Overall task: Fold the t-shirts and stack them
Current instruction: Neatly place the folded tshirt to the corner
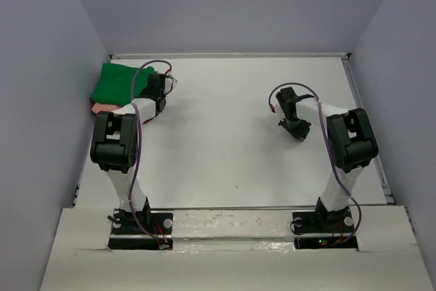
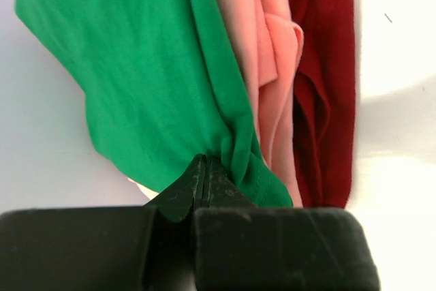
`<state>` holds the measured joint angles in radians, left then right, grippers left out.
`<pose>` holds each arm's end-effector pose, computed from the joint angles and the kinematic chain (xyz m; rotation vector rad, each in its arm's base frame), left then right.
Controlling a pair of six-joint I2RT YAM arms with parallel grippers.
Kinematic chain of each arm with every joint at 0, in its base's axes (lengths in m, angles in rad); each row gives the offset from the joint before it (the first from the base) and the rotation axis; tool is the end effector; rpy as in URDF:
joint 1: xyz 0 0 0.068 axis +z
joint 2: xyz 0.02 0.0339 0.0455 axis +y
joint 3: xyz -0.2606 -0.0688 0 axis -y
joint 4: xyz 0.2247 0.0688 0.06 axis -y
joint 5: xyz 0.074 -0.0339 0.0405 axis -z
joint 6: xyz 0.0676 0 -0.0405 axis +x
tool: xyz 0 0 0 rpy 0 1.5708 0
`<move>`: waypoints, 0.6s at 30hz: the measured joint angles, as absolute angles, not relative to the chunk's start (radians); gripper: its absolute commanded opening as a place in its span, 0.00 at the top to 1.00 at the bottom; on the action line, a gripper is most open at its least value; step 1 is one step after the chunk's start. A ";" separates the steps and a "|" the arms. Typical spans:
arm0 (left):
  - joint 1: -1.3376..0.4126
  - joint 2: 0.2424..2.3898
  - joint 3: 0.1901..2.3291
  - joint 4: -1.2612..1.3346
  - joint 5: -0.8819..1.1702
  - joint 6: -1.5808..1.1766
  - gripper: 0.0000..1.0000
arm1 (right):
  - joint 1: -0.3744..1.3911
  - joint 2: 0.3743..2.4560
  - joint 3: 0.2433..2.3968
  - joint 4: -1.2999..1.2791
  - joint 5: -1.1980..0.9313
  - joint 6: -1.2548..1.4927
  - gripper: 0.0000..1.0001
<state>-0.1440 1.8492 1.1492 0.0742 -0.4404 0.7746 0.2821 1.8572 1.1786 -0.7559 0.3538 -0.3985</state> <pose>0.4115 -0.0306 0.1860 0.7626 2.1195 0.8309 0.3186 0.0679 0.1330 -0.9600 2.8201 -0.5434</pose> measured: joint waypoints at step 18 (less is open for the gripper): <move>-0.144 1.647 1.096 -0.049 -0.440 0.649 0.52 | 0.282 1.746 1.177 -0.757 0.309 -0.387 0.37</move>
